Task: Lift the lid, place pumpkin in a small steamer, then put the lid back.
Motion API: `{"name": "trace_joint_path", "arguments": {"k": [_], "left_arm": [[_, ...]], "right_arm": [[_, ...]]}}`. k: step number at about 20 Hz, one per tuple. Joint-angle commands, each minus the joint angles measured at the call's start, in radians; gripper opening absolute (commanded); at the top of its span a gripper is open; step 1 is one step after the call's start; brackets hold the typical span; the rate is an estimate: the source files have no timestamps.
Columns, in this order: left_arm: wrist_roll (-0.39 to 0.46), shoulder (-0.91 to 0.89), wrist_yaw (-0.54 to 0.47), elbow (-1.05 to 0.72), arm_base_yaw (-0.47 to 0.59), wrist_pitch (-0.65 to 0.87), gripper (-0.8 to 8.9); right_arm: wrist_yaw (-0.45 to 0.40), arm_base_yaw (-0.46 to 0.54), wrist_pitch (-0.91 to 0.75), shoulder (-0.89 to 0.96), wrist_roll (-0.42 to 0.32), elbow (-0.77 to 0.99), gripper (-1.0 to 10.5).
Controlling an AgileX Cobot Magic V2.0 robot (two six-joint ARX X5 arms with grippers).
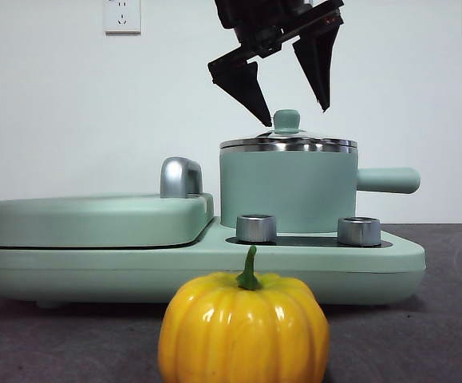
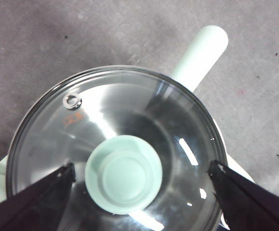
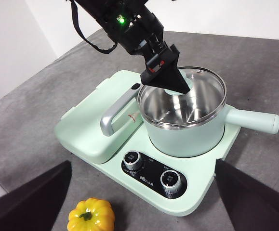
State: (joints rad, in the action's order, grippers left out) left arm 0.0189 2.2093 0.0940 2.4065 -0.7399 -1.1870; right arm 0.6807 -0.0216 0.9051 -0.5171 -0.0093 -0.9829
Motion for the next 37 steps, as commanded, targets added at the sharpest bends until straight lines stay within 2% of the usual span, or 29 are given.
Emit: {"name": "trace_joint_path", "arguments": {"k": [1, 5, 11, 15, 21, 25, 28, 31, 37], "left_arm": [[0.015, 0.034, -0.026, 0.035, -0.008, -0.006, 3.59], [0.02, 0.034, -0.026, 0.035, -0.008, -0.02, 2.09], [0.057, 0.051, -0.026, 0.035, -0.008, -0.031, 2.0], [0.071, 0.051, -0.026, 0.035, -0.008, -0.027, 0.51], [0.085, 0.05, -0.026, 0.111, -0.005, -0.083, 0.51], [0.086, 0.048, -0.026, 0.242, 0.007, -0.116, 0.51], [0.085, 0.048, -0.026, 0.328, 0.038, -0.145, 0.51], [0.085, 0.04, -0.026, 0.351, 0.089, -0.163, 0.51], [0.074, 0.039, -0.026, 0.351, 0.216, -0.186, 0.51]], "right_arm": [[0.002, -0.003, -0.006, -0.005, 0.01, -0.015, 4.7], [0.001, -0.003, -0.006, -0.005, 0.01, -0.015, 4.7], [0.0, -0.003, -0.006, -0.005, 0.01, -0.015, 4.7], [0.0, -0.003, -0.006, -0.005, 0.01, -0.015, 4.7], [0.004, -0.003, 0.029, -0.015, 0.009, -0.015, 4.7], [0.068, -0.03, 0.054, -0.068, 0.048, -0.016, 4.7], [0.078, -0.098, 0.086, -0.145, 0.055, -0.025, 4.7], [0.064, -0.21, 0.106, -0.234, 0.073, -0.045, 4.7], [-0.169, -0.525, 0.056, -0.431, 0.169, -0.064, 4.7]]}}
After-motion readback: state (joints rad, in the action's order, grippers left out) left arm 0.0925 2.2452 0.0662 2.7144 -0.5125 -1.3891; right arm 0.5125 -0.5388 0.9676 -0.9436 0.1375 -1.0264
